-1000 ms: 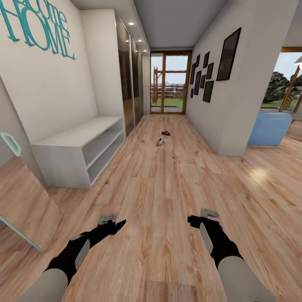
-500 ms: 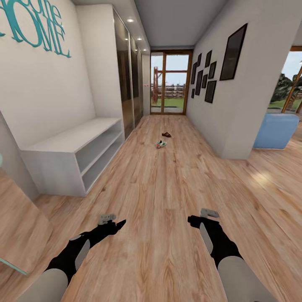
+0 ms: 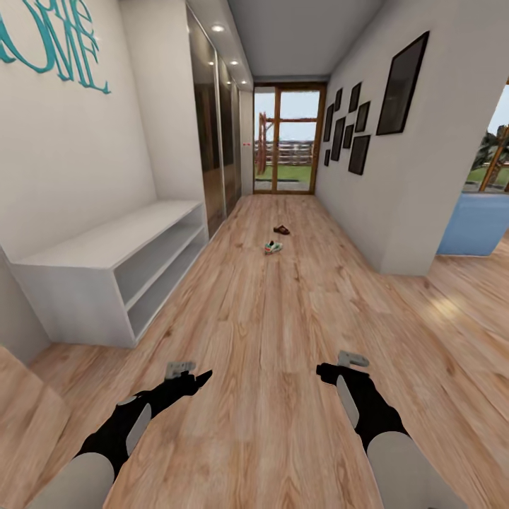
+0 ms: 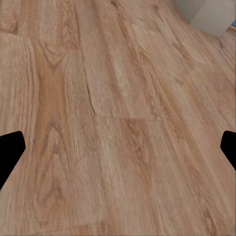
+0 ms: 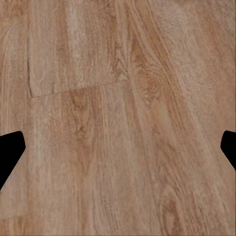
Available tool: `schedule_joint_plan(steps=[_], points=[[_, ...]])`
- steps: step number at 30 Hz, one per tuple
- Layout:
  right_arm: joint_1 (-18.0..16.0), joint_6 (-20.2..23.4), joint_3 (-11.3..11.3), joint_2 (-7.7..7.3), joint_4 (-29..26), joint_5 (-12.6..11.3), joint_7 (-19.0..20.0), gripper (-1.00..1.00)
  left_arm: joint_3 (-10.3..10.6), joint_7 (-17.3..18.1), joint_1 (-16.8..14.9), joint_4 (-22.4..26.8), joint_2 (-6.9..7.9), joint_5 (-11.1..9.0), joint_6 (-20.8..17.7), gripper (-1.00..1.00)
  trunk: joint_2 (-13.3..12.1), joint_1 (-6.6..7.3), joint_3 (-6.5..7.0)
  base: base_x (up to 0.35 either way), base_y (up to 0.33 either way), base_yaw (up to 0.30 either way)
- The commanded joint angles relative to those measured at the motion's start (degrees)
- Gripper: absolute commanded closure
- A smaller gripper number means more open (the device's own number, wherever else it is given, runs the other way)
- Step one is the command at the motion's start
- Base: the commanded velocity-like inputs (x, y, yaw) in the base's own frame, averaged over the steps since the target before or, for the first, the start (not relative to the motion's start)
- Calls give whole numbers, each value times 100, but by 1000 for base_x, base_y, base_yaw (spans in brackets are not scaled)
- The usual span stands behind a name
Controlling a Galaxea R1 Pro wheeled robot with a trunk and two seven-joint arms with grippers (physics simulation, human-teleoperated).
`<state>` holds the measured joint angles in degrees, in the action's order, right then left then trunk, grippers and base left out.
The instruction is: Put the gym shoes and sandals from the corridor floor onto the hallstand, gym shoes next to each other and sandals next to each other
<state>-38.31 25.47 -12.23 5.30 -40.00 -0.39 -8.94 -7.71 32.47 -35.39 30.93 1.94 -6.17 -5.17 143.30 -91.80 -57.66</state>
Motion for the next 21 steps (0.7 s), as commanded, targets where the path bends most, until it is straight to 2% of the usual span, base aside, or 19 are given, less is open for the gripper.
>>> schedule_joint_plan(steps=[1, 21], points=[[-2, 28, -16, 6, -9, -5, -11, -100, -13, 31, -3, 1, -1, -55, -54, -100, 2, -2, -6, 347, 0, 0], [-1, 28, -16, 6, -17, -5, -11, -100, -19, 31, -3, 1, 0, -54, -54, -100, 2, -2, -6, 347, 0, 0]])
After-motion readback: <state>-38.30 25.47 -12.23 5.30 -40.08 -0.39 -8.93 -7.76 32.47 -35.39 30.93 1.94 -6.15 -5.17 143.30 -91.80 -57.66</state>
